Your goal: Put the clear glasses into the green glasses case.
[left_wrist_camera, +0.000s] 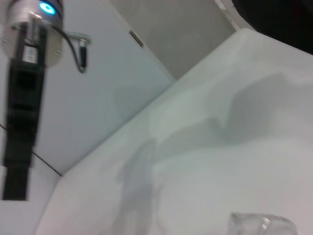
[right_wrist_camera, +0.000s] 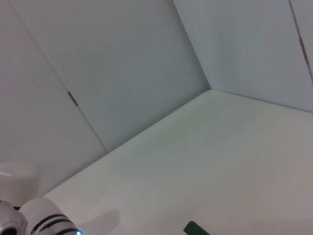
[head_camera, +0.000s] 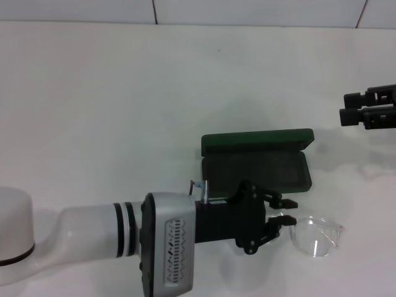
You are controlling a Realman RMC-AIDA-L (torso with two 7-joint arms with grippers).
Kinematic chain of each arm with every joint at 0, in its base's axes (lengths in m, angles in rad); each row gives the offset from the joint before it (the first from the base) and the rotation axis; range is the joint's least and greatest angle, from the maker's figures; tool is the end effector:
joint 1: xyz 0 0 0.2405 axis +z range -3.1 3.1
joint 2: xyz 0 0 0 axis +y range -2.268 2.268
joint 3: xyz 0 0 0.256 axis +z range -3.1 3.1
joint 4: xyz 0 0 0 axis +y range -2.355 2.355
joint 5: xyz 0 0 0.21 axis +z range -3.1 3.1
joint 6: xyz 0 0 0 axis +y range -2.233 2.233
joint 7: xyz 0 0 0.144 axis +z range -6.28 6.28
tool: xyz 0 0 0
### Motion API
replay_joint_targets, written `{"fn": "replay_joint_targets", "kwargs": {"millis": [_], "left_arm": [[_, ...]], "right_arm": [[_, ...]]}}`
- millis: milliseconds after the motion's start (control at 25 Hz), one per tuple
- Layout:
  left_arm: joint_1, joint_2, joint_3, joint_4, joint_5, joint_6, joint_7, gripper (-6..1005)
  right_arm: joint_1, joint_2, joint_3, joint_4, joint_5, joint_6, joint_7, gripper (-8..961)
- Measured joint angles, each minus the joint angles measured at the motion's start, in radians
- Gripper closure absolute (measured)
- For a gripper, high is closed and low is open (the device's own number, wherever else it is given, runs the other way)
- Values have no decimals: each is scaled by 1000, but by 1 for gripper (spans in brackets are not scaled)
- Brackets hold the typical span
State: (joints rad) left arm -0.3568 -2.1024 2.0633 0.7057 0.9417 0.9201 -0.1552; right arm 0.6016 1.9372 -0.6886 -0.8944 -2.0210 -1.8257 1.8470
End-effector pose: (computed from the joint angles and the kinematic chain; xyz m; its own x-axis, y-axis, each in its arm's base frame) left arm -0.2008 0.2576 -0.1516 0.7547 -0.6175 0.2215 -0.4913 -0.7558 -0.4329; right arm 0.2259 0.3477 0.0887 0.7710 -0.4829 -0.4151 -0.5304 -0.8477 0.0011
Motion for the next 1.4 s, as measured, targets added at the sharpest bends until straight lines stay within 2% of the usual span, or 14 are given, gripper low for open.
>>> {"fn": "replay_joint_targets", "kwargs": {"millis": [240, 360, 480, 560, 680, 880, 1000, 1040, 1080, 1280, 1400], "left_arm": [[0, 5, -5, 6, -30, 34, -4, 797], [16, 7, -10, 28, -69, 66, -14, 796], [27, 13, -46, 32, -148, 172, -81, 796], [29, 16, -126, 19, -180, 277, -209, 796], [26, 16, -294, -31, -186, 421, -447, 796], [15, 15, -508, -137, -194, 531, -678, 795], [0, 29, -603, -192, -189, 553, -791, 782], [-9, 44, -634, -219, -188, 550, -846, 769], [-9, 44, -634, -219, -188, 550, -846, 757], [-50, 98, -646, -263, -166, 483, -983, 680], [-56, 110, -648, -267, -135, 438, -998, 619]], "right_arm": [[-4, 0, -3, 0, -1, -9, -6, 412], [-8, -6, -57, 0, -4, -14, -10, 412], [-8, -11, -129, 0, -14, -8, -8, 412], [0, -6, -164, -4, -27, -7, -6, 412], [18, 11, -207, -32, -50, -3, -2, 412], [39, 46, -225, -93, -109, 13, 1, 411], [44, 55, -244, -115, -118, 15, 1, 411], [46, 57, -252, -119, -118, 15, 1, 411], [46, 58, -259, -122, -119, 15, 0, 411], [56, 61, -313, -127, -125, 36, 1, 411], [76, 63, -354, -138, -160, 45, 24, 411]]}}
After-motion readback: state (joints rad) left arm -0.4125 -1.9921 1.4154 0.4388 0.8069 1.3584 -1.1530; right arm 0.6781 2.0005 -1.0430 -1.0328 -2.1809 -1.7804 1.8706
